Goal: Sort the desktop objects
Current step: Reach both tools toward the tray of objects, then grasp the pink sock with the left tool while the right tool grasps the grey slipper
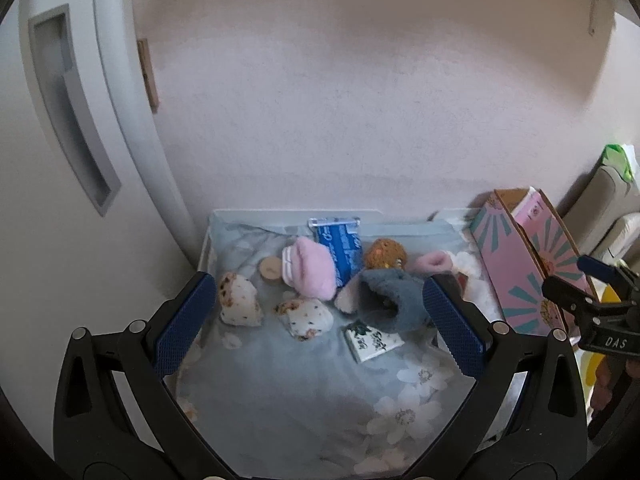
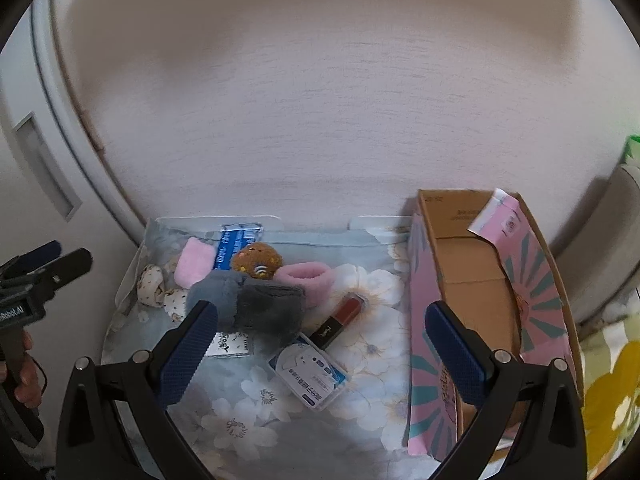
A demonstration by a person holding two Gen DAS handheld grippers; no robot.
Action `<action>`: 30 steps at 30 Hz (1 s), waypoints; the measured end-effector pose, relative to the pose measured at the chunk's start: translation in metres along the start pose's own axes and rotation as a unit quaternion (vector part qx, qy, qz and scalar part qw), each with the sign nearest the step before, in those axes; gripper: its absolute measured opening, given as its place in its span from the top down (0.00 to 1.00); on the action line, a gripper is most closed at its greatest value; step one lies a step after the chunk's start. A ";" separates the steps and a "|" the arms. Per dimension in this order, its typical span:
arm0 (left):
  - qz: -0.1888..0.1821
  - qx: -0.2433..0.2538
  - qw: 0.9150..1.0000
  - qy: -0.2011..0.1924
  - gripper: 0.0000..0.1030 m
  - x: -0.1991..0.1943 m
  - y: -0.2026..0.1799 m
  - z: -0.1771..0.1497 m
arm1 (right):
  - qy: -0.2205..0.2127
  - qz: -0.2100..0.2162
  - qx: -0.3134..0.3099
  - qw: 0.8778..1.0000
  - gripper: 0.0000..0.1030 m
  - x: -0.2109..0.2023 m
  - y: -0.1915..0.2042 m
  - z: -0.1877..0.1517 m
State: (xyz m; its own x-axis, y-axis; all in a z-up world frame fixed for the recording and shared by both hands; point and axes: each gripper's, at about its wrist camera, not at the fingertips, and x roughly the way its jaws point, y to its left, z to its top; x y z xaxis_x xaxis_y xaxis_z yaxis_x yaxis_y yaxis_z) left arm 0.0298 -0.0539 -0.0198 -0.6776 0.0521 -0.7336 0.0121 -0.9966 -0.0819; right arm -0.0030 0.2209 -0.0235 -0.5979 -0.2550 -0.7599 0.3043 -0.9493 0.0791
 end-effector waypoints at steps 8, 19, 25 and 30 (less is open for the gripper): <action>-0.046 0.066 0.996 0.023 0.00 0.021 -0.014 -0.034 | 0.018 0.063 -0.092 0.994 0.00 0.015 0.002 0.009; -0.022 0.033 0.998 0.042 0.00 0.085 0.012 -0.030 | 0.055 0.132 -0.170 0.975 0.00 0.077 0.017 -0.005; -0.009 0.043 0.998 0.052 0.16 0.145 0.014 -0.014 | 0.050 0.129 -0.239 0.961 0.04 0.113 0.044 -0.019; -0.005 0.053 0.996 0.072 0.32 0.185 0.009 -0.017 | 0.043 0.135 -0.299 0.944 0.10 0.128 0.062 -0.023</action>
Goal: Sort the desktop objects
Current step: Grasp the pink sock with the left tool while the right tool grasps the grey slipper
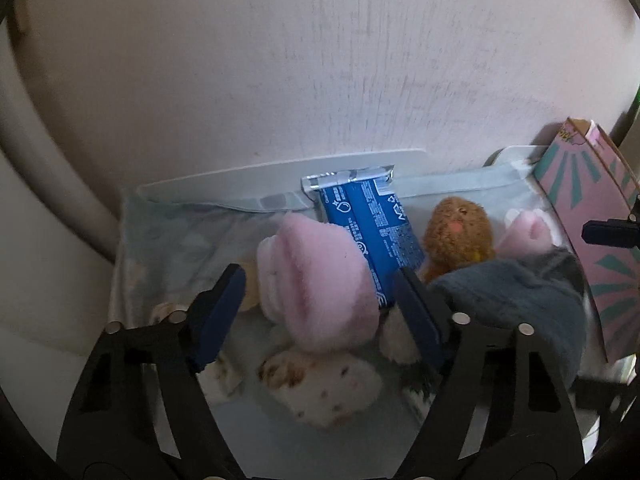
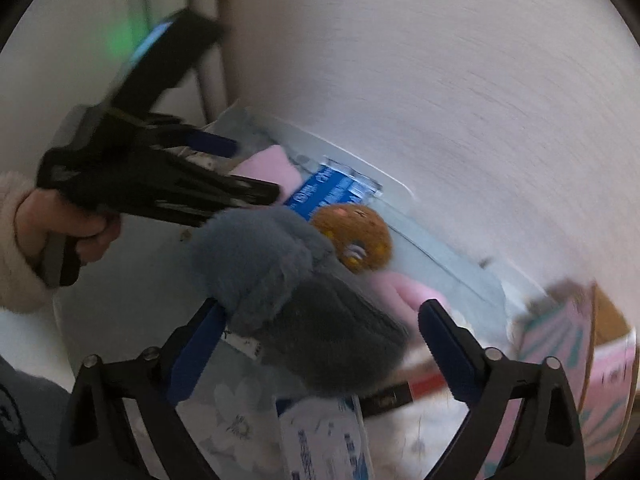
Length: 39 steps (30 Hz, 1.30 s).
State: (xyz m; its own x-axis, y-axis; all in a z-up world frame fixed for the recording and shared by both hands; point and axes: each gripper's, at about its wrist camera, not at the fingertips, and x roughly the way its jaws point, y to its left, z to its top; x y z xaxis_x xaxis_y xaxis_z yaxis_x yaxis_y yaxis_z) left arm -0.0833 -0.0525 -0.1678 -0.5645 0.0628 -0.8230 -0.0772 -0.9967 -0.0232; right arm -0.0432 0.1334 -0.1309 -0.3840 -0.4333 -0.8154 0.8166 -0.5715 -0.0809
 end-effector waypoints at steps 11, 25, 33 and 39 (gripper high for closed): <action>-0.023 -0.020 0.999 0.018 0.69 0.017 0.015 0.001 | 0.025 0.021 -0.037 0.999 0.71 0.022 0.004 0.006; -0.035 -0.013 0.999 0.002 0.75 -0.023 0.017 0.010 | 0.013 0.034 0.047 0.998 0.78 -0.021 -0.004 0.016; -0.042 0.010 0.999 0.001 0.75 -0.076 0.007 0.021 | 0.005 0.056 0.102 0.993 0.78 -0.063 -0.007 0.026; -0.059 0.017 0.998 -0.012 0.75 -0.106 -0.004 0.035 | -0.002 0.040 0.130 0.991 0.78 -0.089 -0.012 0.035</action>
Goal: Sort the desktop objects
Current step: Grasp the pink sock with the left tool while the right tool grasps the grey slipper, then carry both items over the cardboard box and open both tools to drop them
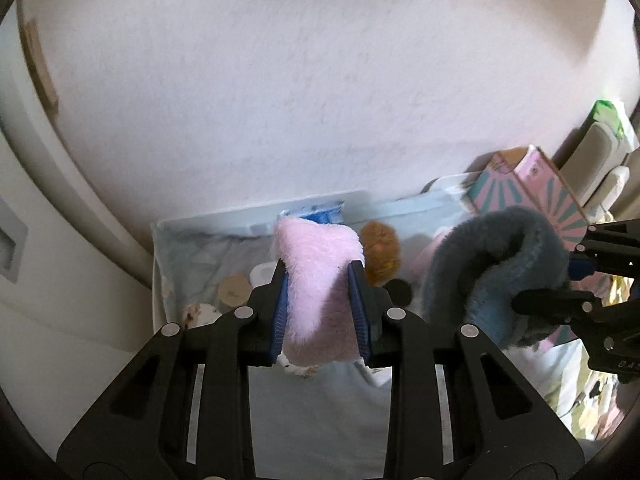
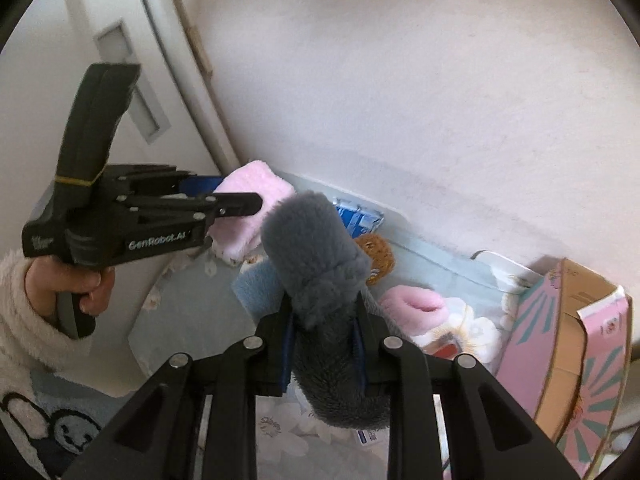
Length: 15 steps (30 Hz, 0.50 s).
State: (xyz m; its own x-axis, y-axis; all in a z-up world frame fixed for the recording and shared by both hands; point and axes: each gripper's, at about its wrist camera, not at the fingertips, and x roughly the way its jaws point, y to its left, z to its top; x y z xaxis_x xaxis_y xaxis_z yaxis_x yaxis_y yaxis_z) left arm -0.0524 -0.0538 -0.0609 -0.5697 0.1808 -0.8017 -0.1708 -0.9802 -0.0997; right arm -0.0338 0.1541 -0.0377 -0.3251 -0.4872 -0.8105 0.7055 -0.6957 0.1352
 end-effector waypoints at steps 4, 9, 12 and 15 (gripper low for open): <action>-0.011 0.013 1.000 -0.005 0.75 -0.002 -0.018 0.014 | -0.014 -0.014 0.026 0.999 0.78 -0.019 -0.011 0.007; -0.019 0.037 0.999 -0.019 0.75 -0.007 -0.044 0.034 | -0.034 -0.042 0.066 0.996 0.78 -0.045 -0.040 0.016; -0.028 0.050 0.998 -0.027 0.75 -0.007 -0.062 0.049 | -0.043 -0.060 0.086 0.994 0.78 -0.057 -0.054 0.015; -0.039 0.061 0.997 -0.031 0.75 -0.003 -0.080 0.061 | -0.046 -0.083 0.101 0.990 0.78 -0.071 -0.075 0.010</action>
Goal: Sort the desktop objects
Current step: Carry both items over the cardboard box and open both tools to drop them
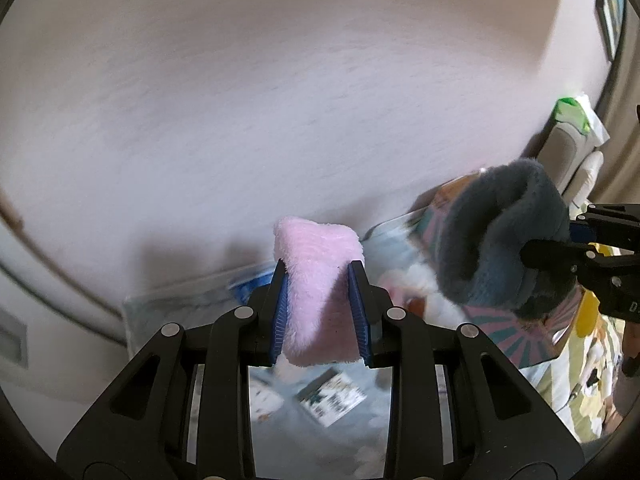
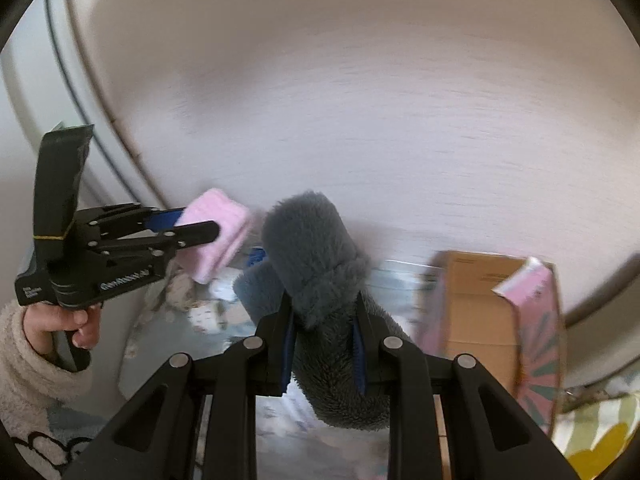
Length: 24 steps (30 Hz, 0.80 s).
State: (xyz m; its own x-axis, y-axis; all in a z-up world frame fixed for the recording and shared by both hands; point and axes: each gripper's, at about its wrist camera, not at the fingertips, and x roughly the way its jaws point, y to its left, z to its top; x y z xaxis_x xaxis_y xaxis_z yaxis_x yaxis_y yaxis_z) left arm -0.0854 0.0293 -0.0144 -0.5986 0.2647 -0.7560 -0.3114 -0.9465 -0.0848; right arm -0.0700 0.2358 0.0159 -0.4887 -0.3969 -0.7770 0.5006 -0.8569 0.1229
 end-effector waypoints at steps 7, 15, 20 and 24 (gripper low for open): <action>-0.033 0.044 0.998 -0.004 0.75 0.026 -0.053 0.035 | 0.005 -0.058 0.055 0.997 0.78 -0.028 -0.061 -0.016; -0.082 0.108 0.991 0.014 0.75 0.080 -0.134 0.070 | 0.054 -0.094 0.094 0.990 0.78 -0.031 -0.111 -0.047; -0.110 0.132 0.984 0.053 0.75 0.109 -0.187 0.073 | 0.082 -0.091 0.124 0.985 0.78 -0.022 -0.134 -0.072; -0.119 0.158 0.976 0.095 0.75 0.153 -0.232 0.074 | 0.103 -0.085 0.134 0.982 0.78 -0.011 -0.146 -0.086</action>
State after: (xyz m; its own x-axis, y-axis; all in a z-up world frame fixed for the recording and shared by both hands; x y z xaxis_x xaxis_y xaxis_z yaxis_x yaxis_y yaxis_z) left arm -0.1596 0.3035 -0.0625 -0.3433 0.4032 -0.8483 -0.6549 -0.7502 -0.0915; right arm -0.0761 0.3933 -0.0461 -0.3797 -0.1896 -0.9055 0.2045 -0.9718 0.1177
